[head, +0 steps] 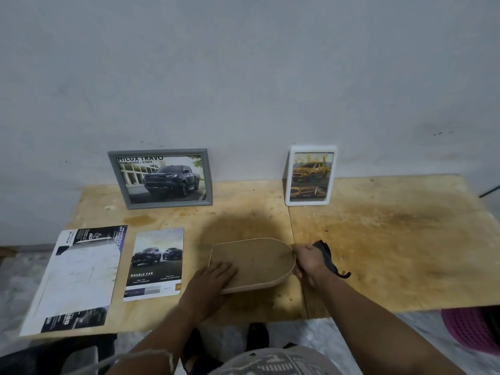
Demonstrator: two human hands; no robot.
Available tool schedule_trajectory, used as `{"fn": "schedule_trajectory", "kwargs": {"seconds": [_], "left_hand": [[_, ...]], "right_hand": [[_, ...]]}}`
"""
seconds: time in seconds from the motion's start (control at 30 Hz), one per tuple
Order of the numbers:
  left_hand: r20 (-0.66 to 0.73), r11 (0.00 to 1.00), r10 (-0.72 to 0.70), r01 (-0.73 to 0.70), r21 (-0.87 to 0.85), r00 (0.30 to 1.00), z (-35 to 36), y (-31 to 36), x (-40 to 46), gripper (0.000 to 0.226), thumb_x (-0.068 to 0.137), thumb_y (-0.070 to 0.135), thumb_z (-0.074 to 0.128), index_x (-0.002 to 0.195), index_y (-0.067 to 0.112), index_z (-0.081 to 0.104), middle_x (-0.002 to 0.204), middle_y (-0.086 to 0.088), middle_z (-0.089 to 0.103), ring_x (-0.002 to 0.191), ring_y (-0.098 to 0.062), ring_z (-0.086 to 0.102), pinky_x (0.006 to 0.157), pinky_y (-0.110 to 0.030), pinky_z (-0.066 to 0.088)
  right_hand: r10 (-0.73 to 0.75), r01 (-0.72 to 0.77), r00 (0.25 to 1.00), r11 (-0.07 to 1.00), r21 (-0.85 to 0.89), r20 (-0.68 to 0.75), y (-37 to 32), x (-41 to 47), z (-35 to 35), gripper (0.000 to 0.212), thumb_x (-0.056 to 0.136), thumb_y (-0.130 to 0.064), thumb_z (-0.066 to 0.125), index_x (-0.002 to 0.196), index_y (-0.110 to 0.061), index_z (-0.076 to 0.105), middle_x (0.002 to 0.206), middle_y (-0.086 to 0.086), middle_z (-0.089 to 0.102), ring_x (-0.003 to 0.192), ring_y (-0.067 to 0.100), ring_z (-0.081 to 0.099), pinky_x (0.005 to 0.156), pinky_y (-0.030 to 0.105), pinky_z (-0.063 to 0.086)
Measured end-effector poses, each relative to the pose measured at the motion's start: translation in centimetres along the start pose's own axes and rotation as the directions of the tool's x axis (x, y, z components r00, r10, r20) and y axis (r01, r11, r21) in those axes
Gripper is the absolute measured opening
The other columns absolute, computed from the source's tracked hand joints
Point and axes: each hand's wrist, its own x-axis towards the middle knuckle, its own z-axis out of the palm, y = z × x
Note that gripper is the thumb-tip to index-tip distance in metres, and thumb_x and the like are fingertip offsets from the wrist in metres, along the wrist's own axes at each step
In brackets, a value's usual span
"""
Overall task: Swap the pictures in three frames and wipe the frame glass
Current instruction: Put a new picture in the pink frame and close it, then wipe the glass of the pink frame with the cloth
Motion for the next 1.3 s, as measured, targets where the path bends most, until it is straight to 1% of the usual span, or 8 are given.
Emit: {"fn": "schedule_trajectory", "kwargs": {"seconds": [0.13, 0.27, 0.43, 0.57, 0.7, 0.9, 1.1, 1.3], "left_hand": [[-0.138, 0.986, -0.073, 0.05, -0.161, 0.988, -3.7, 0.3, 2.0, 0.046, 0.096, 0.036, 0.057, 0.142, 0.035, 0.056, 0.135, 0.009, 0.068, 0.116, -0.016, 0.067, 0.101, -0.041, 0.055], [-0.238, 0.876, -0.284, 0.15, -0.458, 0.929, -6.9, 1.0, 3.8, 0.028, 0.1, 0.045, 0.054, 0.123, 0.032, 0.063, 0.097, 0.015, 0.072, 0.075, -0.004, 0.069, 0.067, -0.028, 0.061], [-0.085, 0.393, -0.577, 0.186, -0.9, 0.812, -9.0, 2.9, 4.7, 0.017, 0.104, 0.032, 0.057, 0.098, 0.021, 0.068, 0.074, 0.004, 0.072, 0.065, -0.003, 0.069, 0.055, -0.016, 0.052], [0.246, -0.064, -0.643, 0.269, -0.961, 0.726, -7.7, 3.7, 4.1, 0.033, 0.11, 0.037, 0.042, 0.107, 0.015, 0.067, 0.094, -0.012, 0.073, 0.083, -0.025, 0.072, 0.071, -0.041, 0.064], [0.406, -0.289, -0.621, 0.285, -0.914, 0.671, -5.4, 4.1, 3.5, 0.033, 0.111, 0.031, 0.038, 0.116, 0.013, 0.064, 0.106, -0.019, 0.071, 0.098, -0.037, 0.069, 0.077, -0.048, 0.062], [0.463, -0.32, -0.6, 0.334, -0.887, 0.653, -3.9, 3.4, 3.7, 0.028, 0.109, 0.025, 0.042, 0.12, 0.01, 0.062, 0.117, -0.023, 0.067, 0.102, -0.039, 0.066, 0.079, -0.047, 0.059], [0.491, -0.262, -0.603, 0.425, -0.866, 0.629, -3.6, 3.4, 4.8, 0.026, 0.111, 0.025, 0.039, 0.124, 0.01, 0.057, 0.114, -0.018, 0.065, 0.097, -0.033, 0.066, 0.068, -0.041, 0.058], [0.478, -0.191, -0.67, 0.491, -0.85, 0.568, -2.7, 3.2, 4.9, 0.037, 0.11, 0.031, 0.043, 0.128, 0.007, 0.064, 0.113, -0.016, 0.07, 0.101, -0.035, 0.067, 0.09, -0.048, 0.059]], "right_hand": [[-0.037, 0.017, 0.994, 0.983, 0.183, 0.105, -3.0, 0.4, -0.6, 0.024, 0.099, -0.023, 0.057, 0.1, -0.003, 0.071, 0.07, 0.015, 0.051, 0.048, 0.017, 0.044, 0.046, 0.029, 0.036], [-0.04, 0.004, 0.991, 0.961, 0.277, 0.126, -4.9, 1.3, -0.3, 0.024, 0.101, -0.03, 0.053, 0.095, -0.011, 0.066, 0.08, 0.012, 0.061, 0.066, 0.023, 0.055, 0.059, 0.033, 0.046], [0.062, -0.093, 0.975, 0.986, 0.137, 0.212, -4.0, 1.5, 1.5, 0.027, 0.101, -0.036, 0.057, 0.116, -0.014, 0.064, 0.118, 0.01, 0.068, 0.112, 0.033, 0.063, 0.099, 0.054, 0.052], [0.107, -0.174, 0.959, 0.953, 0.247, 0.262, -2.9, 0.1, 3.3, 0.034, 0.102, -0.033, 0.057, 0.114, -0.004, 0.07, 0.108, 0.021, 0.075, 0.101, 0.042, 0.071, 0.092, 0.056, 0.058], [0.18, -0.282, 0.938, 0.893, 0.352, 0.296, -1.5, 0.3, 3.9, 0.035, 0.106, -0.028, 0.052, 0.119, 0.001, 0.066, 0.108, 0.027, 0.074, 0.101, 0.046, 0.072, 0.092, 0.063, 0.056], [0.184, -0.231, 0.961, 0.943, 0.238, 0.205, -1.3, 1.0, 3.1, 0.033, 0.1, -0.028, 0.061, 0.116, -0.001, 0.069, 0.102, 0.019, 0.076, 0.095, 0.039, 0.073, 0.076, 0.046, 0.061], [-0.235, 0.17, 0.954, 0.936, -0.307, -0.188, -1.5, 1.7, -2.0, 0.03, 0.103, -0.024, 0.055, 0.13, -0.016, 0.064, 0.123, 0.005, 0.069, 0.105, 0.021, 0.062, 0.09, 0.034, 0.051], [-0.072, -0.101, 0.968, 0.768, -0.632, -0.242, 3.4, 4.9, -7.9, 0.069, 0.085, -0.06, 0.064, 0.139, -0.021, 0.046, 0.129, 0.013, 0.056, 0.115, 0.038, 0.058, 0.096, 0.054, 0.053]]}}
